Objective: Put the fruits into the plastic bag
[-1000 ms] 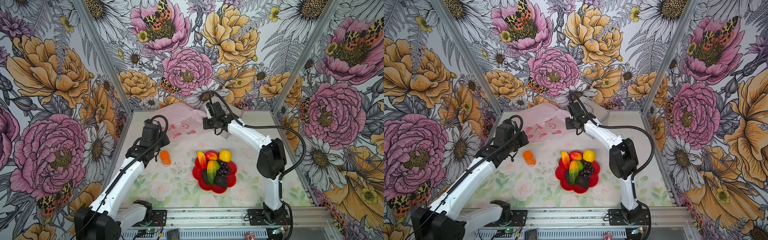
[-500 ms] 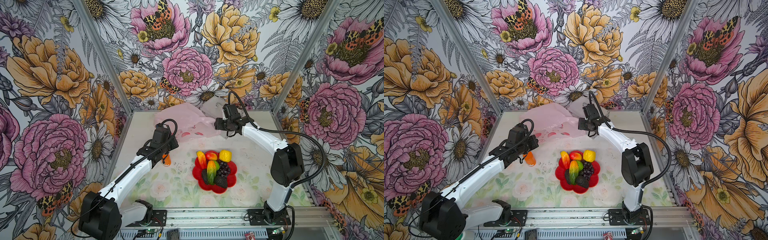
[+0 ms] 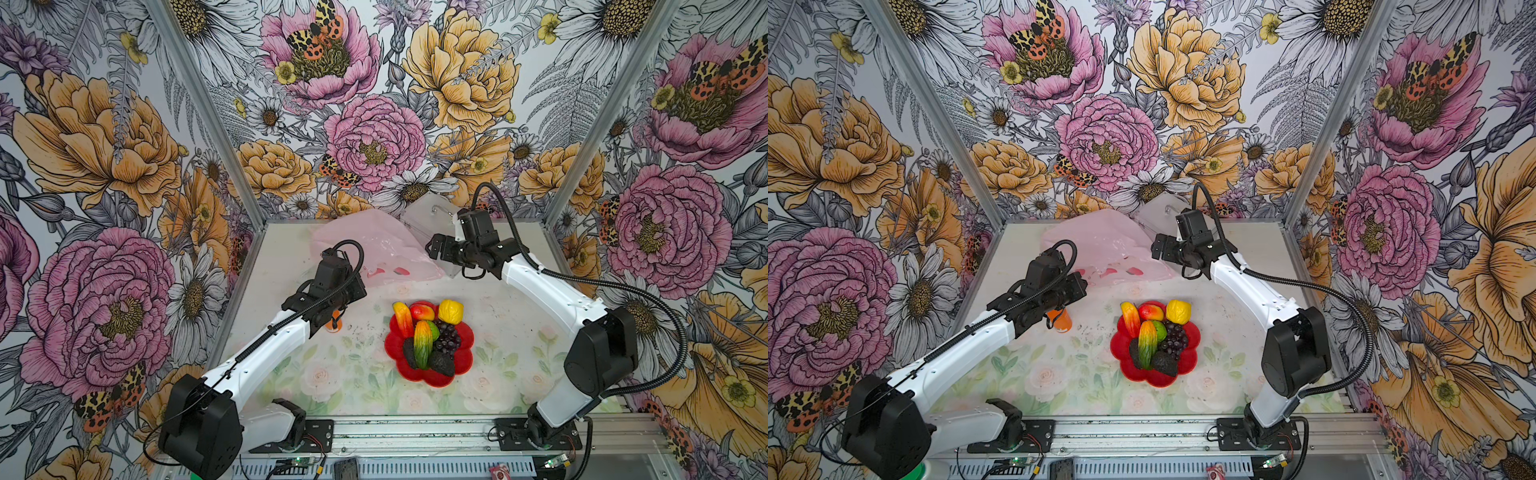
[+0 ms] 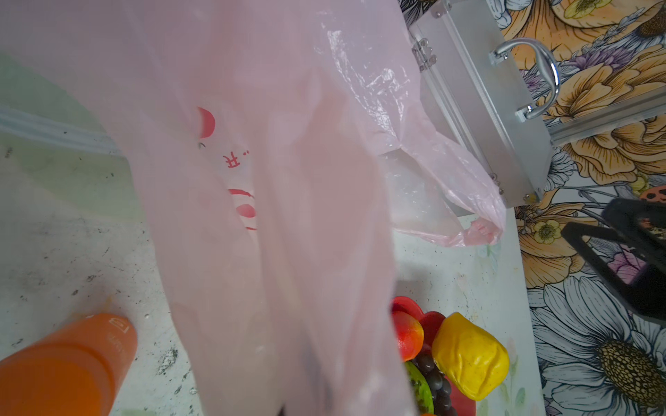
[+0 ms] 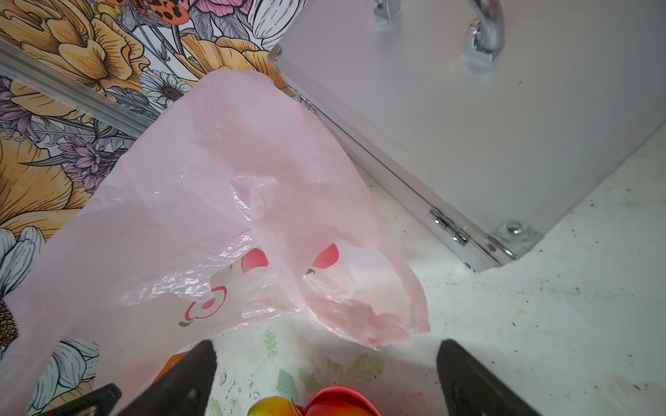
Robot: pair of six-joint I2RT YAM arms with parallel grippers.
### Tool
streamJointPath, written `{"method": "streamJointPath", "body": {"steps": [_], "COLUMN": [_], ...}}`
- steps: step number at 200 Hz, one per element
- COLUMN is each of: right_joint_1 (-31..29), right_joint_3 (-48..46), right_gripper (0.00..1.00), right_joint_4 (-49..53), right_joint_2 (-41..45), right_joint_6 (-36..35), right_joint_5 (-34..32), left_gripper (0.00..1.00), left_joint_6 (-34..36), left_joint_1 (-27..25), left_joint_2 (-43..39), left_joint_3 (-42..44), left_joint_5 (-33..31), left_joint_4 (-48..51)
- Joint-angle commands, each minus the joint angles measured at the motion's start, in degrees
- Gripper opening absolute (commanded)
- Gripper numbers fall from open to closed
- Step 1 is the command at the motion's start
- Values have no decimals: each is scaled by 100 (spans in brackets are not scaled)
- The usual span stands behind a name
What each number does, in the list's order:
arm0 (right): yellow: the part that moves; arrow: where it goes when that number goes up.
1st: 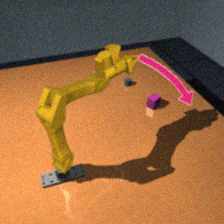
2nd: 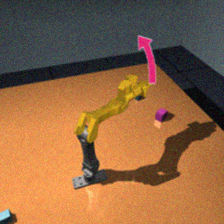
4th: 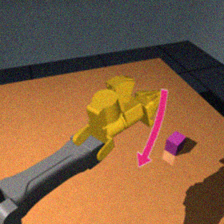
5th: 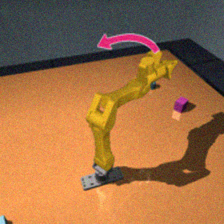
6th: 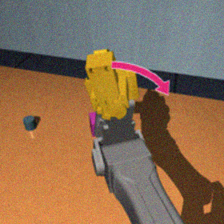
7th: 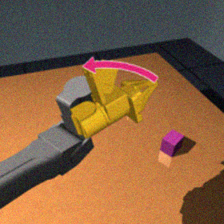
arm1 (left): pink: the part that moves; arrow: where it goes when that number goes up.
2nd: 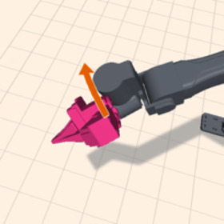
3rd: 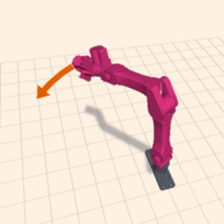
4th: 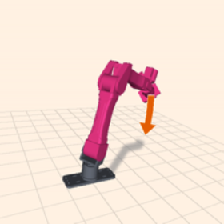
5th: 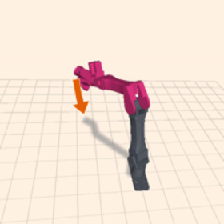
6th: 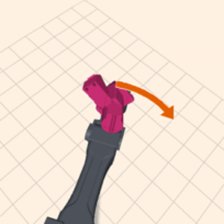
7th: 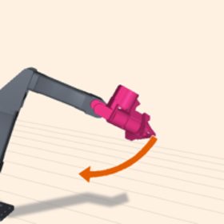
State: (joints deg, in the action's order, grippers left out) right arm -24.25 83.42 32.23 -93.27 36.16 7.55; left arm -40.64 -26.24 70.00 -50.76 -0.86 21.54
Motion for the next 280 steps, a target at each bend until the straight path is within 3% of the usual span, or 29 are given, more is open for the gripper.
{"method": "streamJointPath", "body": {"steps": [1,89,146,226,280], "right_joint_1": [102,378,412,395,327], "right_joint_3": [-18,-7,-321,-712,-1082], "right_gripper": [98,100,99,100,100], "right_joint_4": [-81,559,1103,2531,2683], "right_joint_2": [542,1419,1834,1607,1302], "right_joint_6": [102,-1,25,267,269], "right_joint_5": [132,603,541,561,496], "left_gripper": [0,0,0,0,0], "left_joint_6": [-185,-305,-261,-172,-43], "left_joint_1": [-81,-539,-793,-810,-769], "left_joint_2": [-115,-200,-196,-317,-318], "left_joint_3": [58,-73,-239,-171,-188], "left_joint_5": [78,-207,-314,-270,-226], "left_joint_4": [-124,-70,98,171,182]}}
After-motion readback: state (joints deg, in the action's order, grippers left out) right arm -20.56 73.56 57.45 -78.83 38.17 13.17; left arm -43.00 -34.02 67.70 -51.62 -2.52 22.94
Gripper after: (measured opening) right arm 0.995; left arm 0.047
